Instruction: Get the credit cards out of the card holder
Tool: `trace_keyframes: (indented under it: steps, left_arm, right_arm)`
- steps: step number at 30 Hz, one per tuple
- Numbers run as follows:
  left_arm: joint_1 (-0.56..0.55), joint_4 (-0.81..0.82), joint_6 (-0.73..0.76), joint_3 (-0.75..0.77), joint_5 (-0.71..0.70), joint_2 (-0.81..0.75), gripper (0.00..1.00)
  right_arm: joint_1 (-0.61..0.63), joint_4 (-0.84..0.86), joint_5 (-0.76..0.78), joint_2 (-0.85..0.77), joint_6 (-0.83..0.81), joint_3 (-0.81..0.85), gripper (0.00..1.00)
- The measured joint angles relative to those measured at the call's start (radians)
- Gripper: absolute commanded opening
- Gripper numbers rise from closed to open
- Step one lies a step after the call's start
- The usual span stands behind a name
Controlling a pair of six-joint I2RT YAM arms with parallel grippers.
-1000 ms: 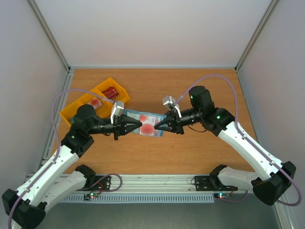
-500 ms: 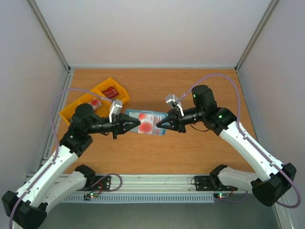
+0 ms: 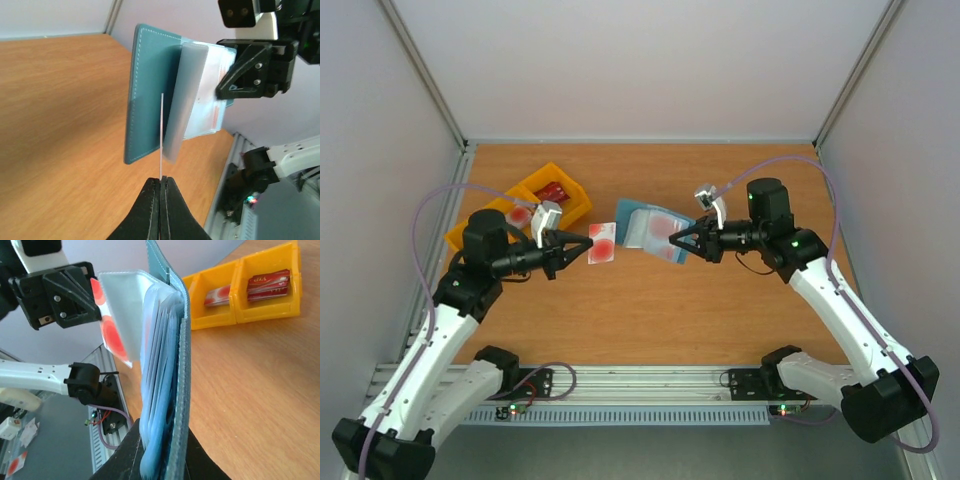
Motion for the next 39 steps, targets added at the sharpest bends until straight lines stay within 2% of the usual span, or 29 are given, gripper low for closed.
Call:
trace_keyframes:
  steps: [4, 8, 11, 14, 18, 21, 26, 31, 39]
  left_arm:
    - [0.03, -0.191, 0.177, 0.119, -0.053, 0.046, 0.0]
    - [0.114, -0.483, 0.484, 0.322, -0.1, 0.166, 0.0]
    - [0.205, -0.745, 0.74, 0.547, -0.124, 0.327, 0.0]
    - [0.302, -1.028, 1.019, 0.851, -0.194, 0.567, 0.0]
    - [0.386, -1.19, 1.269, 1.083, -0.335, 0.808, 0.0]
    - [0.422, -1.257, 1.37, 1.162, -0.422, 0.932, 0.0]
    - [0.448, -1.274, 1.444, 1.255, -0.508, 1.078, 0.0]
    - [0.455, -1.273, 1.463, 1.337, -0.56, 1.212, 0.0]
    - [0.467, -1.253, 1.461, 1.347, -0.613, 1.355, 0.0]
  right_arm:
    - [-0.008, 0.003, 0.005, 0.007, 0.016, 0.0, 0.01]
    - [-0.009, 0.007, 0.004, 0.015, 0.024, 0.0, 0.01]
    - [-0.009, 0.008, -0.001, 0.015, 0.024, 0.001, 0.01]
    - [-0.009, 0.001, -0.007, 0.015, 0.021, 0.011, 0.01]
    - [-0.009, 0.0, -0.024, 0.015, 0.013, 0.019, 0.01]
    - [-0.009, -0.001, -0.028, 0.012, 0.01, 0.019, 0.01]
    - [-0.009, -0.003, -0.033, -0.002, 0.006, 0.019, 0.01]
    - [-0.01, -0.004, -0.042, 0.004, 0.005, 0.019, 0.01]
    - [-0.01, -0.008, -0.043, 0.038, -0.003, 0.019, 0.01]
